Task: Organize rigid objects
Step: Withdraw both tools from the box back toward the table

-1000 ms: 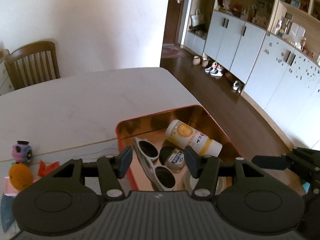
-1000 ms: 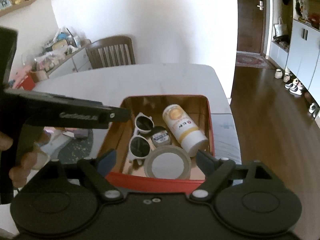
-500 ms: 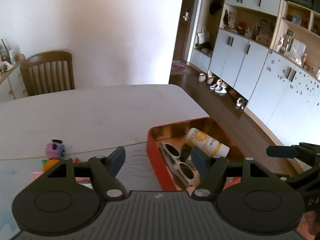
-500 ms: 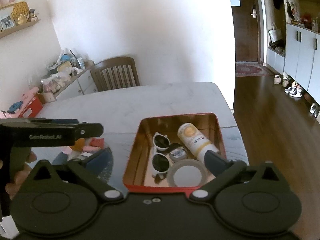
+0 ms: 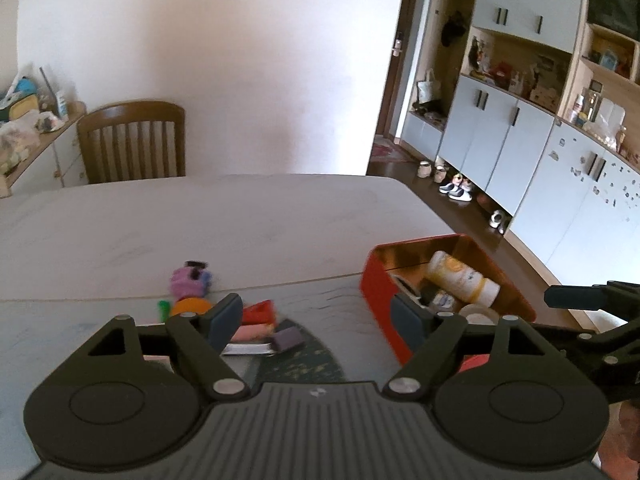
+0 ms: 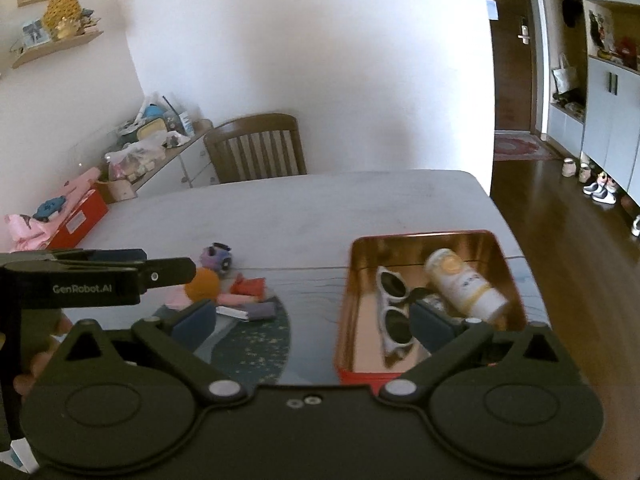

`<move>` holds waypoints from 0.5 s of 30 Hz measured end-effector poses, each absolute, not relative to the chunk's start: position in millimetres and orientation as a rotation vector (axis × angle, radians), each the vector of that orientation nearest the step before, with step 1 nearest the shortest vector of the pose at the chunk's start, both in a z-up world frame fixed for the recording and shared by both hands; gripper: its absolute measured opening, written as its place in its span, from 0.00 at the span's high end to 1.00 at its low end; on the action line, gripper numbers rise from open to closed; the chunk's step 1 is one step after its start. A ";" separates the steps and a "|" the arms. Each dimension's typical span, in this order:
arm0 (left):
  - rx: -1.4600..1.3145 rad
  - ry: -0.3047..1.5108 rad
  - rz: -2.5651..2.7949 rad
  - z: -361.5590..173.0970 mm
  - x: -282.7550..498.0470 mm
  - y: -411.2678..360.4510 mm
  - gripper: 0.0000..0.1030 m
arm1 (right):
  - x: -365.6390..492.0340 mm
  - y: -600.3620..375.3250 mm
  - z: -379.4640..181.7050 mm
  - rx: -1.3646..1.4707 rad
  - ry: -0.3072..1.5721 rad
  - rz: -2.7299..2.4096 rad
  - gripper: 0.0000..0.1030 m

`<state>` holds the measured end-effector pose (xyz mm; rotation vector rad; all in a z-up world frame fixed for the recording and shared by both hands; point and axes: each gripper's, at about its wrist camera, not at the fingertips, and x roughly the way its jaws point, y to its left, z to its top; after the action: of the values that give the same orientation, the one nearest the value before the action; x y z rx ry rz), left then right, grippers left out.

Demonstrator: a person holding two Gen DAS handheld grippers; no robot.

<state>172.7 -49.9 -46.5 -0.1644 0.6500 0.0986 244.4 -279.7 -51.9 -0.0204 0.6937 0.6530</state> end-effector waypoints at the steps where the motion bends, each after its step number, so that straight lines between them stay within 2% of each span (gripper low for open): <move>1: -0.168 0.649 0.103 -47.1 169.8 -44.4 0.21 | 242.5 -274.6 -52.1 -0.024 0.694 0.654 0.00; 15: -0.175 0.661 0.154 -75.8 140.4 35.2 0.21 | 223.0 -200.0 -58.6 -0.073 0.726 0.705 0.00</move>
<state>140.4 35.2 -75.8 -0.1754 0.6608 0.1539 223.0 -200.0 -58.6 -0.0729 0.7259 0.7050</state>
